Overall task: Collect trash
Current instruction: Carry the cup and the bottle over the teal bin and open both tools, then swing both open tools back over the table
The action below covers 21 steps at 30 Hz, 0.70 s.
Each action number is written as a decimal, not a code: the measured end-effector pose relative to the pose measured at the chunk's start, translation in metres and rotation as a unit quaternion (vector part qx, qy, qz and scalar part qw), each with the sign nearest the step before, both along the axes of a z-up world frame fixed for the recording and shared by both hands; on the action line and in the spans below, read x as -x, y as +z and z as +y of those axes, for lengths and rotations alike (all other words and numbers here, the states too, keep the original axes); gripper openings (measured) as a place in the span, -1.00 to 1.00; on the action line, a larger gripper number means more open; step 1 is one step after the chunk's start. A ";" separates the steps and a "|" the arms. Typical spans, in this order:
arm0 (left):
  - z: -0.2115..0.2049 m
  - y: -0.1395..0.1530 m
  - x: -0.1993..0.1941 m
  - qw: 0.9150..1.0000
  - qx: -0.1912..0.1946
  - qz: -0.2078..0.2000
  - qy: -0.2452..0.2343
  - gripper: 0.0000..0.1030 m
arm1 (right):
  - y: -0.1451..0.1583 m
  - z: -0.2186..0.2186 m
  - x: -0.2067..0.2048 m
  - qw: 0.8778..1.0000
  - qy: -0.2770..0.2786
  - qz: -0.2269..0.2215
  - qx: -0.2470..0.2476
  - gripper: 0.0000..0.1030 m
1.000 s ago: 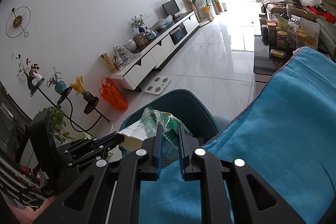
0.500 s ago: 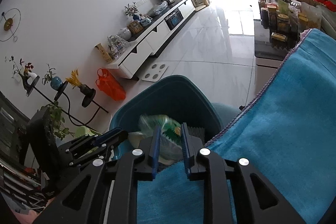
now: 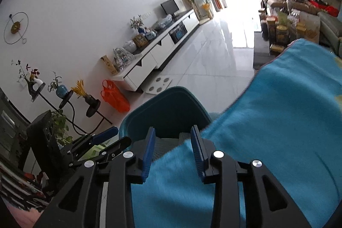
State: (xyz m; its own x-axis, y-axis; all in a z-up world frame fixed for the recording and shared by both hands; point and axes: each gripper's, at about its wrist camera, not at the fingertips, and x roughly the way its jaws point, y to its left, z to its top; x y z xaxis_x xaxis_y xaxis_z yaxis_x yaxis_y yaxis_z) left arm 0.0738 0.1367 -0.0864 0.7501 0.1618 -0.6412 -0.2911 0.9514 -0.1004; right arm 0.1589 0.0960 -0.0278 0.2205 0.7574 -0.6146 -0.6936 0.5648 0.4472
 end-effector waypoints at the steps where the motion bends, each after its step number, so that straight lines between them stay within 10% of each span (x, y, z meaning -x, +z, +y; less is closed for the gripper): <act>1: -0.007 0.004 0.001 1.000 -0.002 -0.007 -0.012 0.24 | 0.002 -0.008 0.002 1.000 -0.003 -0.004 -0.003 -0.30; 7: -0.065 0.023 0.002 0.994 0.004 -0.048 -0.102 0.67 | 0.016 -0.076 0.025 0.998 -0.054 -0.043 -0.005 -0.07; 21: -0.243 0.028 -0.029 0.947 0.003 -0.035 -0.319 0.61 | 0.010 -0.272 0.065 0.955 -0.287 -0.067 0.024 -0.07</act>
